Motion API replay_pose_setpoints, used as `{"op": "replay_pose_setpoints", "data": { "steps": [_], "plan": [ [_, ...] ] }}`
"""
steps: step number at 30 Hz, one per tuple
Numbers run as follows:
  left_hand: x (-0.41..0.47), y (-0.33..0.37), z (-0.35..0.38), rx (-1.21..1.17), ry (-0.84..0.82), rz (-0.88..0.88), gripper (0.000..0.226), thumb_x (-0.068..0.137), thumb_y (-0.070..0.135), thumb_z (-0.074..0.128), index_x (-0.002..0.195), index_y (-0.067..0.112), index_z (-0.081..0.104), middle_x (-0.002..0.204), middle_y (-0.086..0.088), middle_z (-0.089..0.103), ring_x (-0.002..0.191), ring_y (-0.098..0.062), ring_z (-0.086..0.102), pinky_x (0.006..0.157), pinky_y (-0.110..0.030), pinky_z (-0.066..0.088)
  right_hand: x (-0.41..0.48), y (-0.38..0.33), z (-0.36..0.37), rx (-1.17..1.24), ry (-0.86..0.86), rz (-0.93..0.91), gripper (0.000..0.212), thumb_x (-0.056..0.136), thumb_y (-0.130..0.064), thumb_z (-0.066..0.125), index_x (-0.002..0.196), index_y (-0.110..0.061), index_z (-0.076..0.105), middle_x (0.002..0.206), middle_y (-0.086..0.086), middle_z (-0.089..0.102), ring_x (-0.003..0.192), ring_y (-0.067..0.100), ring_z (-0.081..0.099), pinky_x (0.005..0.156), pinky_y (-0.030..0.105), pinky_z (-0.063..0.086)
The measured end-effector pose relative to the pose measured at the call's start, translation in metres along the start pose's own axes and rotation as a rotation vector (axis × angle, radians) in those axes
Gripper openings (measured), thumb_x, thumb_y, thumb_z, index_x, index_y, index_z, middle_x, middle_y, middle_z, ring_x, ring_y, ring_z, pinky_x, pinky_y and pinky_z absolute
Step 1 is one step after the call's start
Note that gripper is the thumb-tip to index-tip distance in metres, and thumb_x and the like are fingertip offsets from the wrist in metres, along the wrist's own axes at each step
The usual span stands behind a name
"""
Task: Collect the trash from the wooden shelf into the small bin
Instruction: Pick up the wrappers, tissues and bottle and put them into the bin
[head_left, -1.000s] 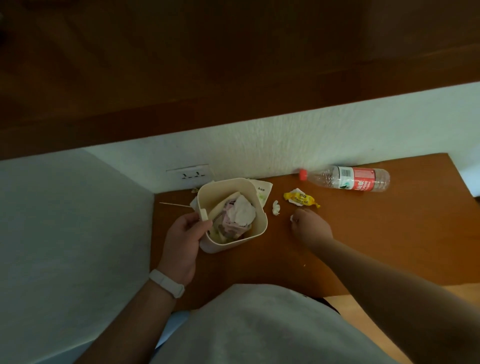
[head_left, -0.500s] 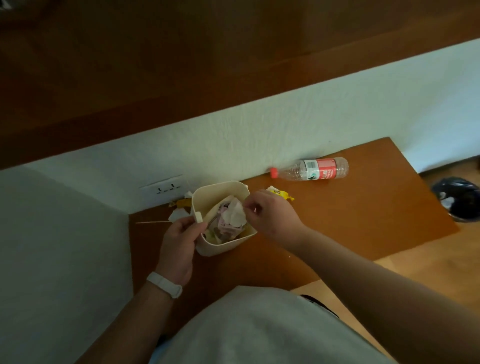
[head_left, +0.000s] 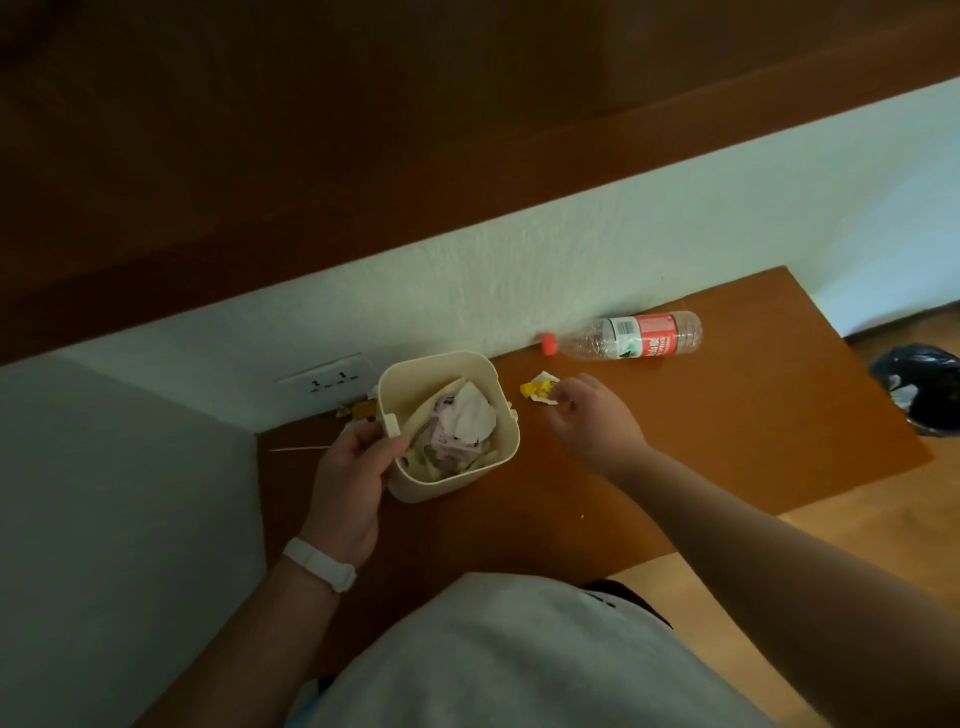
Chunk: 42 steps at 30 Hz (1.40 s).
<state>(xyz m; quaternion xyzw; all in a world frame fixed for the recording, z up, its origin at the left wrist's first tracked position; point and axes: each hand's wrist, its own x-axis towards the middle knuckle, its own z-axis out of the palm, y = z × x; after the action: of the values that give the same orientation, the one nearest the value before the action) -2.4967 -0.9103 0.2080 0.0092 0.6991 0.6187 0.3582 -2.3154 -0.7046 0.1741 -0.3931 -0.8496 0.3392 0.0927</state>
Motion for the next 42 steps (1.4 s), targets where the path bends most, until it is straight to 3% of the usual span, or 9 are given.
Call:
{"op": "replay_pose_setpoints", "data": {
  "steps": [4,10,14,22,27,32,37,40,42],
  "plan": [
    [-0.005,-0.001,-0.006,-0.027,0.068,-0.015,0.020,0.086,0.004,0.066,0.104,0.011,0.069,0.100,-0.013,0.076,0.087,-0.021,0.072,0.072,-0.034,0.054,0.030,0.034,0.012,-0.194,-0.140,0.043,0.038,0.090,-0.024,0.059,0.127,-0.016,0.057,0.117,0.004,0.054,0.103,0.022,0.054,0.078,0.041,0.054],
    [-0.017,-0.005,-0.012,-0.056,0.154,-0.025,0.019,0.088,0.004,0.066,0.106,0.008,0.068,0.102,-0.013,0.074,0.090,-0.022,0.072,0.071,-0.031,0.056,0.064,0.050,0.031,-0.366,-0.289,-0.014,0.053,0.088,-0.029,0.062,0.138,-0.022,0.044,0.136,0.007,0.047,0.122,0.028,0.047,0.091,0.044,0.051],
    [-0.023,-0.012,-0.012,-0.052,0.187,-0.020,0.018,0.088,0.004,0.065,0.105,0.009,0.068,0.104,-0.015,0.074,0.090,-0.024,0.072,0.070,-0.031,0.057,0.073,0.051,0.039,-0.427,-0.295,-0.061,0.046,0.089,-0.030,0.061,0.132,-0.018,0.051,0.132,0.008,0.048,0.119,0.030,0.047,0.091,0.046,0.051],
    [-0.033,-0.023,-0.010,-0.034,0.194,-0.006,0.022,0.083,0.012,0.070,0.105,0.013,0.070,0.102,-0.012,0.076,0.096,-0.030,0.072,0.079,-0.041,0.056,0.064,0.049,0.038,-0.365,-0.314,-0.050,0.029,0.091,-0.025,0.058,0.119,-0.017,0.059,0.106,0.001,0.055,0.094,0.019,0.055,0.077,0.037,0.054],
    [-0.031,-0.027,-0.012,-0.039,0.170,-0.007,0.024,0.086,0.009,0.069,0.110,0.010,0.067,0.107,-0.016,0.074,0.098,-0.030,0.072,0.075,-0.037,0.056,0.046,0.028,0.020,-0.166,-0.192,-0.082,0.026,0.090,-0.027,0.063,0.115,-0.017,0.063,0.101,-0.002,0.056,0.086,0.014,0.054,0.070,0.029,0.050],
    [-0.021,-0.033,-0.009,-0.006,0.122,-0.038,0.027,0.085,0.013,0.071,0.112,0.011,0.067,0.110,-0.015,0.074,0.102,-0.031,0.071,0.084,-0.043,0.058,0.023,-0.016,-0.006,0.057,-0.123,-0.179,0.022,0.088,-0.028,0.067,0.109,-0.021,0.065,0.099,-0.007,0.058,0.082,0.007,0.055,0.073,0.026,0.049],
    [-0.014,-0.032,-0.003,-0.006,0.063,-0.020,0.035,0.073,0.021,0.074,0.107,0.012,0.070,0.105,-0.013,0.077,0.099,-0.030,0.073,0.077,-0.039,0.058,-0.001,-0.061,-0.021,0.025,-0.314,-0.331,0.031,0.088,-0.031,0.066,0.119,-0.024,0.064,0.106,-0.009,0.056,0.092,0.010,0.056,0.076,0.025,0.047],
    [-0.011,-0.028,-0.002,0.003,0.027,-0.012,0.044,0.069,0.025,0.076,0.110,0.012,0.069,0.108,-0.015,0.075,0.101,-0.030,0.072,0.084,-0.044,0.058,-0.010,-0.076,-0.021,-0.072,-0.453,-0.390,0.037,0.090,-0.032,0.064,0.127,-0.023,0.061,0.125,-0.001,0.058,0.108,0.019,0.056,0.088,0.036,0.050],
    [-0.011,-0.026,-0.004,0.003,0.018,0.004,0.043,0.068,0.025,0.076,0.109,0.012,0.069,0.108,-0.015,0.075,0.100,-0.030,0.072,0.081,-0.041,0.057,-0.014,-0.080,-0.019,-0.142,-0.494,-0.430,0.038,0.091,-0.030,0.064,0.128,-0.023,0.061,0.131,0.001,0.057,0.114,0.022,0.054,0.094,0.040,0.048]
  ]
}}
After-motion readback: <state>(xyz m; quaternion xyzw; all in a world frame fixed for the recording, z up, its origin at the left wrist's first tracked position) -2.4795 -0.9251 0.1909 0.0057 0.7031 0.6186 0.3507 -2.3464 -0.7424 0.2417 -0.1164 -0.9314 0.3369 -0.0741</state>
